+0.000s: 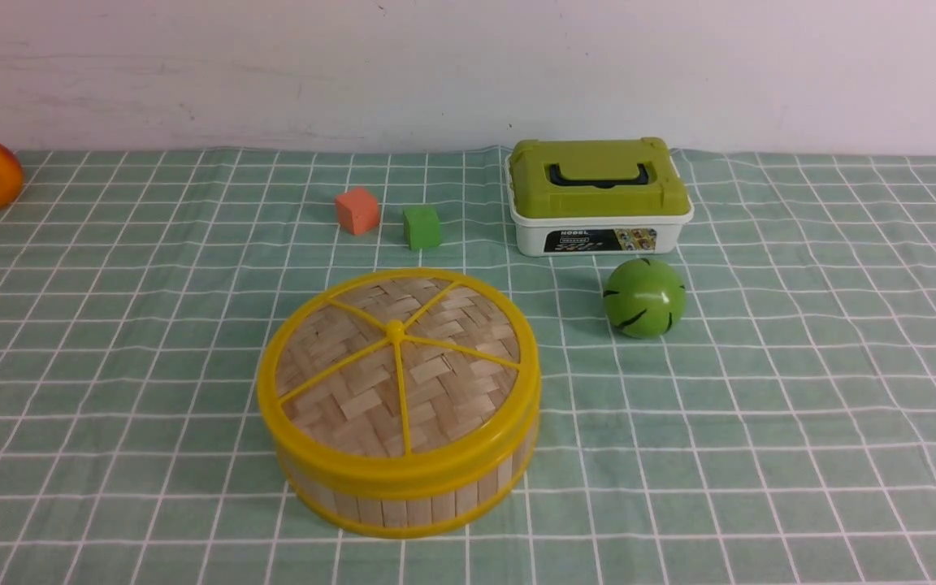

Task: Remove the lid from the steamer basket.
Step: Use the right arm to lift the lid of the steamer

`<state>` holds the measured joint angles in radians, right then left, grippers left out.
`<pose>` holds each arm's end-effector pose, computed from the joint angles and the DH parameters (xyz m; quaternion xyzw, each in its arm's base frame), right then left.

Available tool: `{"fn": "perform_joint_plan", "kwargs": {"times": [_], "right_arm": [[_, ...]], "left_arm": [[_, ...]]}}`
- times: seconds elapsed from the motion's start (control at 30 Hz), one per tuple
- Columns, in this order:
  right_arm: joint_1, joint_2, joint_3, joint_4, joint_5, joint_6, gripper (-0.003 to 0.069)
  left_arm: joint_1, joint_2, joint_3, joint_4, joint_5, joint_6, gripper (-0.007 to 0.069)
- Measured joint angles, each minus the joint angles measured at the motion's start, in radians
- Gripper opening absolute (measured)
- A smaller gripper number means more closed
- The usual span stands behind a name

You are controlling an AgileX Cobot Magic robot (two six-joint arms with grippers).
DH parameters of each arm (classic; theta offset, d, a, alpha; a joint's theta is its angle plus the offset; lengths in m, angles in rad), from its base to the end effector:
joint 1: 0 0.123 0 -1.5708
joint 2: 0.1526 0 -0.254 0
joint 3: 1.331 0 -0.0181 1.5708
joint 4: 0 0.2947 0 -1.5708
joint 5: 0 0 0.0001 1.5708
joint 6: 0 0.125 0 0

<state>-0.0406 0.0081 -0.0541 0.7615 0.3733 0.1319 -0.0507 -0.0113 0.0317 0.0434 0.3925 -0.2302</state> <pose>0.1598 0.0251 0.2034 0.2508 0.7114 0.3460 0.5579 0.1597 -0.0060 0.1565 -0.0614 0.8100 -0.0634 0.5798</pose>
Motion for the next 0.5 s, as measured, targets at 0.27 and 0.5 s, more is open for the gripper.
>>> {"fn": "perform_joint_plan", "kwargs": {"times": [0.27, 0.5], "right_arm": [[0.0, 0.43, -0.544, -0.25, 0.407, -0.284, -0.0018], [0.004, 0.871, -1.038, -0.326, 0.817, -0.516, -0.0006]], "left_arm": [[0.0, 0.0, 0.0, 0.0, 0.0, 0.0, 0.0239], [0.0, 0.0, 0.0, 0.0, 0.0, 0.0, 0.0239]]}}
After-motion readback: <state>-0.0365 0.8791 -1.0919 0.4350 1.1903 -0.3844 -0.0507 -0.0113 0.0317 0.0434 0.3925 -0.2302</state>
